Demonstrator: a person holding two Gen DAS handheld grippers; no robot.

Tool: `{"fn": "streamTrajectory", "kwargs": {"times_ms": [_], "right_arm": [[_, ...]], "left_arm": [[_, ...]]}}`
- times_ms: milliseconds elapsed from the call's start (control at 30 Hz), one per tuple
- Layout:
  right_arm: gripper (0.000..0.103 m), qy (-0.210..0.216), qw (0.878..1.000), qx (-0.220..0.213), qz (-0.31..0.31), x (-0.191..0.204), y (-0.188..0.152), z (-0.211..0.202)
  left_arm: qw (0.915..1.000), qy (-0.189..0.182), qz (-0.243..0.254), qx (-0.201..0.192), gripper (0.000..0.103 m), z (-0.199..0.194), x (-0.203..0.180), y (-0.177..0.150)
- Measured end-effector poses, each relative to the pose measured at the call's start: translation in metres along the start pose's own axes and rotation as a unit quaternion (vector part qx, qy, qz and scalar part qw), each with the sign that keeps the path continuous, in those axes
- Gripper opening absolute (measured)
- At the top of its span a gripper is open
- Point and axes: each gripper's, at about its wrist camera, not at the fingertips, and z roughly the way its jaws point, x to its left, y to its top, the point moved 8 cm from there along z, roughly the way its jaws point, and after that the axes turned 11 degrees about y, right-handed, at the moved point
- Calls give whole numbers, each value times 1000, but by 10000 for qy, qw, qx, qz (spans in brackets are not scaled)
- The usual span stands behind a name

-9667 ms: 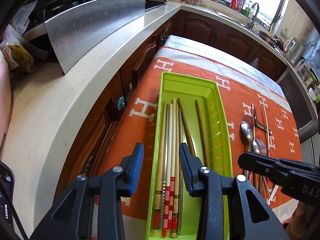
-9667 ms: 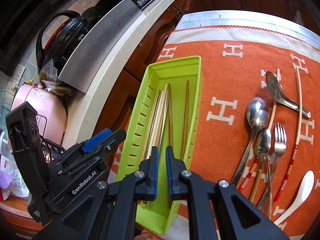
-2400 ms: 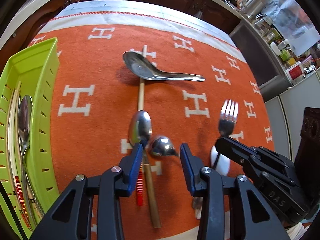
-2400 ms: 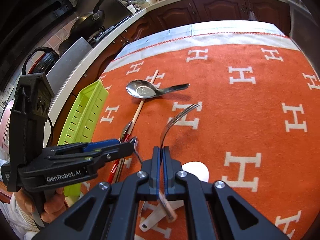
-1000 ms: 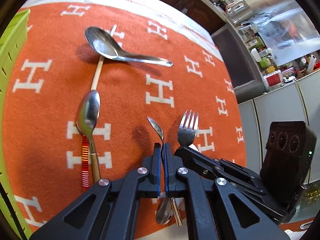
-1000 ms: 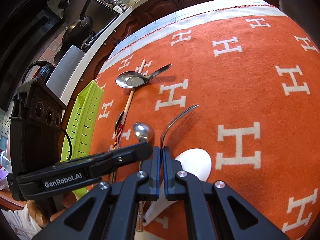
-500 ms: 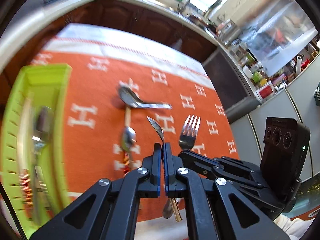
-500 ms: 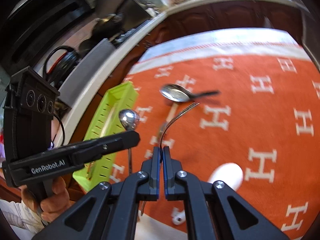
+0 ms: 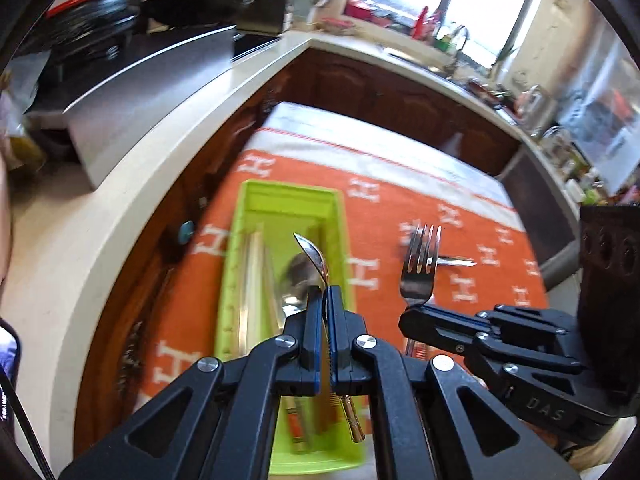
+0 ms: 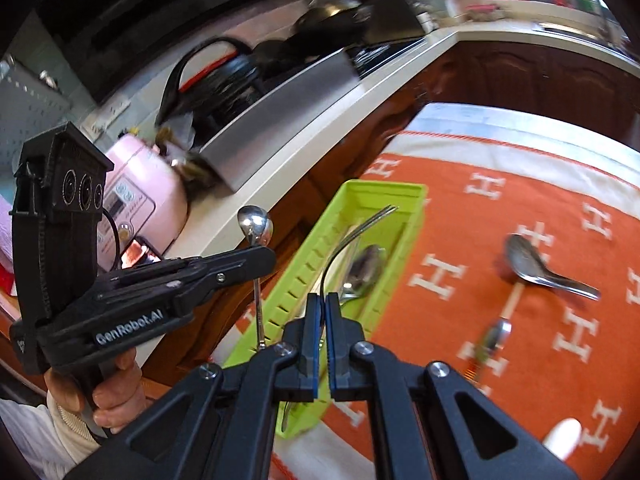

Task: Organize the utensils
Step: 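Carry the spoon and fork into the green tray and open both tools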

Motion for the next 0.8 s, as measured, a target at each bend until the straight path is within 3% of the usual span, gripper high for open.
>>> {"fn": "streamTrajectory", "kwargs": {"times_ms": [200,267,367,533,800], "right_arm": [[3,-201,9982,525,-225,0,-5,40],[4,-474,9954,736,-400,-2,-8,51],[8,-755,9917,919,-497,-6,-11,59],[8,-827,9934,727,-309,-16,-6,52],[7,-994,9941,426,2,-36,-3,20]], "left_arm": [[9992,204,-88,338,1,40,22,-12],[9989,261,-117,383,1,50,20,-15],[9986,305,-123,412,13,57,20,-18],[9984,477,-114,272,48,57,20,-14],[9968,786,99,59,69,47,12,-8]]}}
